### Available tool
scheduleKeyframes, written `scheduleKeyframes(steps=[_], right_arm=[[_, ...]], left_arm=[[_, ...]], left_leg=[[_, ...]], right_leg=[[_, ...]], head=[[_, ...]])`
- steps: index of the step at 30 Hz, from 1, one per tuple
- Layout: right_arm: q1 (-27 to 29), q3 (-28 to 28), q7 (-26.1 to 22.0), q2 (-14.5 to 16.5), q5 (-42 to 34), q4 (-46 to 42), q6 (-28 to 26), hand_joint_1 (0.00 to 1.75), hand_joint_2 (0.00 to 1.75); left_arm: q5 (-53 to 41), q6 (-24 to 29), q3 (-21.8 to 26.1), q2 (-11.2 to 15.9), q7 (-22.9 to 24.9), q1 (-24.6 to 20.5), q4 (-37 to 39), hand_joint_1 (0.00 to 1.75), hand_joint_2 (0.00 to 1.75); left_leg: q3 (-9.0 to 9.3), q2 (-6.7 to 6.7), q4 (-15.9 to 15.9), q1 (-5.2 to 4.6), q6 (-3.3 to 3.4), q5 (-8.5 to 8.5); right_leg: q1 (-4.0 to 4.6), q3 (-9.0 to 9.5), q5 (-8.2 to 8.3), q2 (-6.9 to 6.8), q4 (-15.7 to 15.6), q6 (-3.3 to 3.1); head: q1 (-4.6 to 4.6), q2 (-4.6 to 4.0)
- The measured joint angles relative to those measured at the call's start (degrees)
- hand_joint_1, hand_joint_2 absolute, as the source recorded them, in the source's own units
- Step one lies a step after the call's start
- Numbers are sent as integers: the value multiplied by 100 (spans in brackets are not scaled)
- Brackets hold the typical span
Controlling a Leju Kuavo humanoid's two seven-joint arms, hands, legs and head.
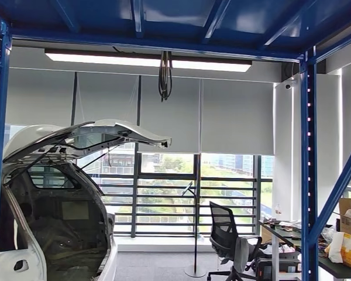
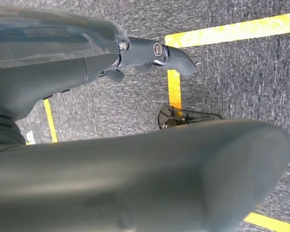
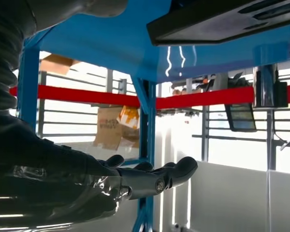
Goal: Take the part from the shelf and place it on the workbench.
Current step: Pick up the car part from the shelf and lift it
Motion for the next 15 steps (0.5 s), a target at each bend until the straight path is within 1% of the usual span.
scheduleKeyframes(steps=[2,5,11,15], right_arm=[[-38,10,100,69,167,29,-17,0,175],[-107,18,152,158,222,80,26,0,175],[-286,20,118,296,195,256,126,0,175],[-399,-14,35,374,28,446,216,0,175]], left_arm=[[-26,-1,-19,0,0,0,0,0,0],[-55,-5,-30,1,-10,0,0,0,0],[-77,-38,-56,20,-32,-1,0,0,0],[-84,-52,-61,36,-35,-2,0,0,0]], left_leg=[[0,0,0,0,0,0],[0,0,0,0,0,0],[0,0,0,0,0,0],[0,0,0,0,0,0]], right_leg=[[0,0,-1,0,1,-2],[0,-1,-2,0,2,-2],[0,-2,-2,0,3,-2],[0,-2,-1,0,4,-2]], head=[[0,0],[0,0],[1,0],[0,0]])
